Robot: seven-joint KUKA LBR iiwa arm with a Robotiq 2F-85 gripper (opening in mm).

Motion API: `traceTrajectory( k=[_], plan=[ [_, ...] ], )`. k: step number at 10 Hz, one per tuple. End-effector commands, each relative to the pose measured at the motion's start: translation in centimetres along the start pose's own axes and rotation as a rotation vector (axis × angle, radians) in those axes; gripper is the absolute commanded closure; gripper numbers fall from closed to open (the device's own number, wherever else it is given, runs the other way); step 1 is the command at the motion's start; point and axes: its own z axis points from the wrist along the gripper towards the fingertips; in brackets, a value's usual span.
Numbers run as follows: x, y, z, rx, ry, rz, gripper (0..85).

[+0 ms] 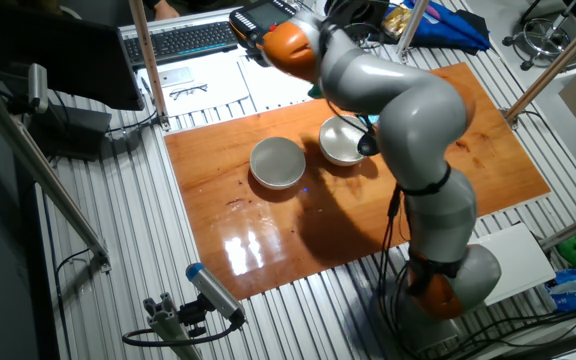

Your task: Scoop water with a large spoon from one bowl to another

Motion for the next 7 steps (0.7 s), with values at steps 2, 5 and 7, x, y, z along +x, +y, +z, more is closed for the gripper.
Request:
traceTrajectory(
  k=[2,5,7],
  plan=[
    [0.03,0.06,-0.01,-0.371,0.094,0.065,85.0],
    [0.11,0.06,-0.08,-0.554,0.232,0.142,85.0],
    [0.26,0.36,-0.16,-0.62,0.271,0.162,85.0]
  ],
)
